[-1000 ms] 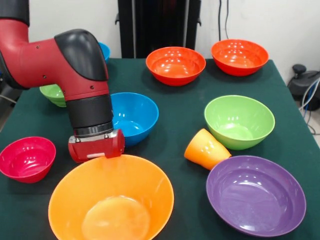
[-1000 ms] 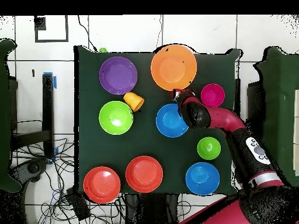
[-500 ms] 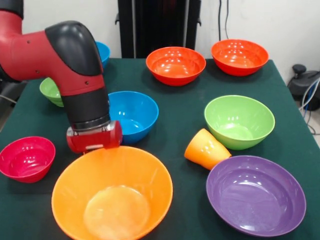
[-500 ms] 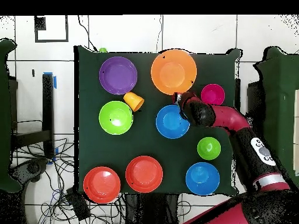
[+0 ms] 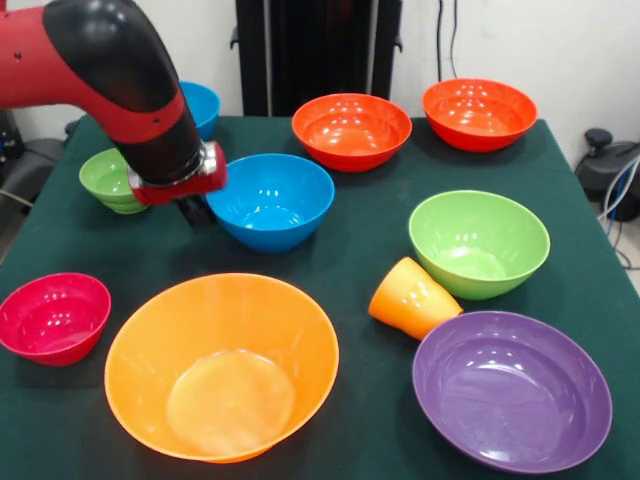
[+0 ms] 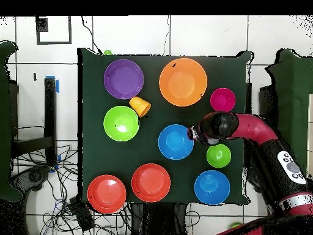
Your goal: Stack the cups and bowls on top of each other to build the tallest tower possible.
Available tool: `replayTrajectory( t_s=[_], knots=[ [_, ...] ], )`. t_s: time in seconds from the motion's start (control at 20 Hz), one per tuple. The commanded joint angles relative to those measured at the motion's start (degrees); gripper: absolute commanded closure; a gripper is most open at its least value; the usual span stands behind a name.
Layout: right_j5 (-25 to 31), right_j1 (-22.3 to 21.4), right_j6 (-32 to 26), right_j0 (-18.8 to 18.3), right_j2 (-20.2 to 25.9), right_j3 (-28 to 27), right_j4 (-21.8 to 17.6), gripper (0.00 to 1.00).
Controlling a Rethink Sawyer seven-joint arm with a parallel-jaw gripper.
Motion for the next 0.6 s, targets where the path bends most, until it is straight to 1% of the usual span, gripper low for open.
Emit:
replayTrajectory(
  t_s=[0.05, 0.15, 0.35, 0.45, 0.6],
  knots=[
    [9.7, -1.6, -21.7, 1.7, -2.7, 3.1, -5.5, 1.00],
    [11.6, -2.4, -22.0, 1.9, -2.7, 3.0, -6.3, 1.00],
    [15.4, -3.5, -23.2, 1.5, -2.0, 3.3, -6.3, 1.00],
    [15.9, -3.3, -23.3, 1.1, -1.6, 3.3, -5.7, 1.00],
    [18.2, -3.4, -24.3, 0.9, -1.5, 2.5, -5.1, 1.00]
  ],
)
